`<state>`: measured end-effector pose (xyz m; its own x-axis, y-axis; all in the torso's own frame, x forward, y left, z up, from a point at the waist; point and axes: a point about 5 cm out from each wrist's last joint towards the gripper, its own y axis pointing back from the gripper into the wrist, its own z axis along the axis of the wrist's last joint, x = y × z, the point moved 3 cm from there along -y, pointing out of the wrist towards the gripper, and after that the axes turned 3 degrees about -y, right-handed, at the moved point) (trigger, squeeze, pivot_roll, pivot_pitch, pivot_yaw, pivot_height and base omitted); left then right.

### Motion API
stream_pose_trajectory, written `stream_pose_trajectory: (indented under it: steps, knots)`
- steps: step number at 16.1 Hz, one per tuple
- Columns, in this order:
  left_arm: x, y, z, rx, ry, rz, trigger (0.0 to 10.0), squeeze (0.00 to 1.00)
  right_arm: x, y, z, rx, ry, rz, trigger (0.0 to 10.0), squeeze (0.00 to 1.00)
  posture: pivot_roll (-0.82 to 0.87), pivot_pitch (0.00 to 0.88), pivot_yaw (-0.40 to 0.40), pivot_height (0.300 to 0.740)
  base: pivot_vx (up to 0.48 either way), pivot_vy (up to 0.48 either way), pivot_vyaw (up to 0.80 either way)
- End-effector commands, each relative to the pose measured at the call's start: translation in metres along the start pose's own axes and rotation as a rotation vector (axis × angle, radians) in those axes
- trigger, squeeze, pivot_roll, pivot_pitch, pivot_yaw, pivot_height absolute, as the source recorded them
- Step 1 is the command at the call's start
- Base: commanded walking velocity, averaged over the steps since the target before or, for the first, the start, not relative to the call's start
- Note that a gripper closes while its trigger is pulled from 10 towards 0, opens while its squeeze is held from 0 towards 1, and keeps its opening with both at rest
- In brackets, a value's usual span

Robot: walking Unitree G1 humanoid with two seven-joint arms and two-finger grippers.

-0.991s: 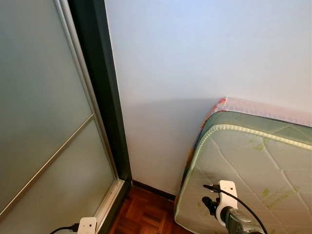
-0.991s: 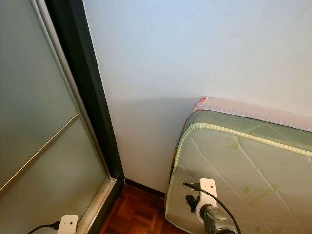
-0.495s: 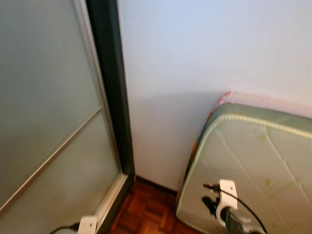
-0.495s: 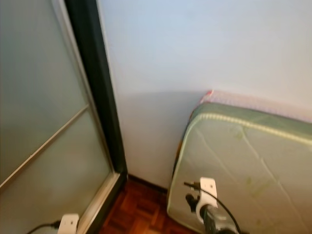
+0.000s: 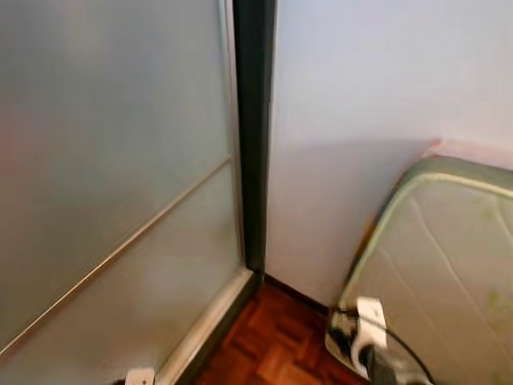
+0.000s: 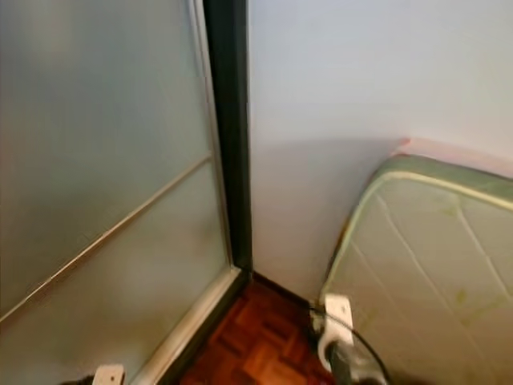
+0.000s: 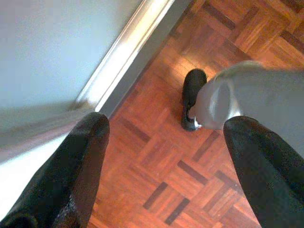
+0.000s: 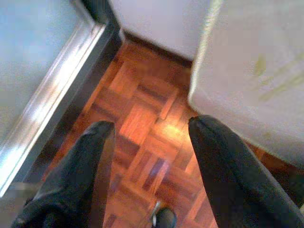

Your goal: Clean up the room

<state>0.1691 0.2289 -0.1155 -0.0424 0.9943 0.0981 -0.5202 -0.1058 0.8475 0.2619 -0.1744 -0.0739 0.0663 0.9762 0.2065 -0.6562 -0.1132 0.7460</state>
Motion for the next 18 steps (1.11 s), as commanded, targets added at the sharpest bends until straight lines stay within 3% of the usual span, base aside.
stream_pose_trajectory:
  steps: [1,5,18]
  knots:
    - [-0.0054,-0.0011,0.0056,-0.020,-0.009,-0.013,10.0,0.00,-0.0092,0.0023,-0.0036,0.009,-0.004,-0.025,10.0,0.00,0.06,0.000,-0.047,0.740,0.000,0.000,0.00]
    - [-0.0059,-0.0012,0.0062,-0.023,0.006,-0.018,10.0,0.00,-0.0096,0.0021,-0.0028,0.009,-0.002,-0.031,10.0,0.00,0.06,0.000,-0.048,0.740,0.000,0.000,-0.14]
    - [-0.0054,-0.0015,0.0083,-0.026,-0.018,-0.017,10.0,0.00,-0.0088,0.0019,-0.0021,0.016,-0.004,-0.025,10.0,0.00,0.07,0.004,-0.045,0.740,0.000,-0.074,-0.75]
